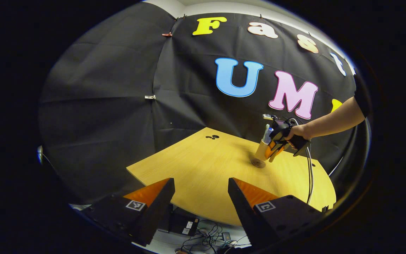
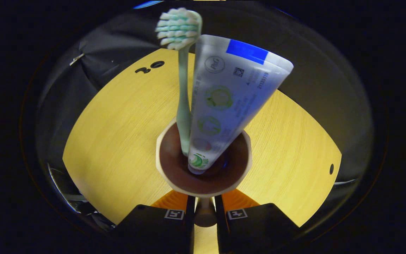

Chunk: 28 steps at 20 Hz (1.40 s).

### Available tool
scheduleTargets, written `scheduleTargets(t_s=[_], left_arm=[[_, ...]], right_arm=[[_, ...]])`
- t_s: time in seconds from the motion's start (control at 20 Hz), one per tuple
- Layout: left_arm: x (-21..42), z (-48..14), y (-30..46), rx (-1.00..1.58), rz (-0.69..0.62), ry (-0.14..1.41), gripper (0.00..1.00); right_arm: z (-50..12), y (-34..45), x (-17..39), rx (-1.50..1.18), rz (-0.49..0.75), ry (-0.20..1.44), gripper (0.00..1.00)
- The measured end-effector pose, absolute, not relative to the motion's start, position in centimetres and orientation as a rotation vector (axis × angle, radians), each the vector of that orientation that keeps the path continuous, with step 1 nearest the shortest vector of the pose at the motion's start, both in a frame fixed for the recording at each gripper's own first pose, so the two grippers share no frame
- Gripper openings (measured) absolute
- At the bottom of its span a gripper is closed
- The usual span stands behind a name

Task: Put the toothbrush and toothpaste on the desktop into the cup, then pick up the cup and place it on the coaster on the desktop.

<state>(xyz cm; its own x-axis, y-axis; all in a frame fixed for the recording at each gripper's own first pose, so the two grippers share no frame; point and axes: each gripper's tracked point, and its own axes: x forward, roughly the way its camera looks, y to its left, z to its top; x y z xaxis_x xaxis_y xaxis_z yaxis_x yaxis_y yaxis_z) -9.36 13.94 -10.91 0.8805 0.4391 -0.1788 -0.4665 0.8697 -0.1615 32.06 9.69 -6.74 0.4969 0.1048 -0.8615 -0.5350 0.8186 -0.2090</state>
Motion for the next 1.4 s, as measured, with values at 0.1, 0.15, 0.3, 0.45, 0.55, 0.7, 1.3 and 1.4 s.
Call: scheduleTargets(t_s=[0.1, 0.15, 0.3, 0.45, 0.55, 0.7, 1.3, 1.4], left_arm=[[-9.5, -10.7, 13.8, -0.202, 0.480, 0.133, 0.97], [-9.5, -10.7, 13.7, -0.202, 0.481, 0.133, 0.97], [-9.6, -11.1, 13.5, -0.201, 0.482, 0.143, 0.97], [-9.4, -11.4, 13.6, -0.200, 0.485, 0.149, 0.97], [-9.2, -11.0, 13.5, -0.201, 0.483, 0.143, 0.97], [-8.7, -10.7, 13.1, -0.191, 0.479, 0.139, 0.97], [-6.8, -8.5, 10.9, -0.166, 0.394, 0.105, 0.97], [-5.8, -7.4, 10.2, -0.163, 0.357, 0.084, 0.97]], right_arm=[[-6.8, 9.2, 31.9, -0.501, 0.390, 0.997, 0.30], [-7.0, 9.0, 31.9, -0.506, 0.380, 1.005, 0.30], [-7.8, 8.9, 32.3, -0.519, 0.365, 1.004, 0.29], [-8.5, 9.0, 32.0, -0.501, 0.368, 1.033, 0.30], [-8.9, 8.5, 31.8, -0.497, 0.367, 1.039, 0.30], [-8.6, 8.5, 31.6, -0.460, 0.355, 1.037, 0.35], [-2.6, 7.9, 30.5, -0.339, 0.372, 0.879, 0.99], [-0.2, 7.1, 29.6, -0.307, 0.372, 0.830, 0.98]])
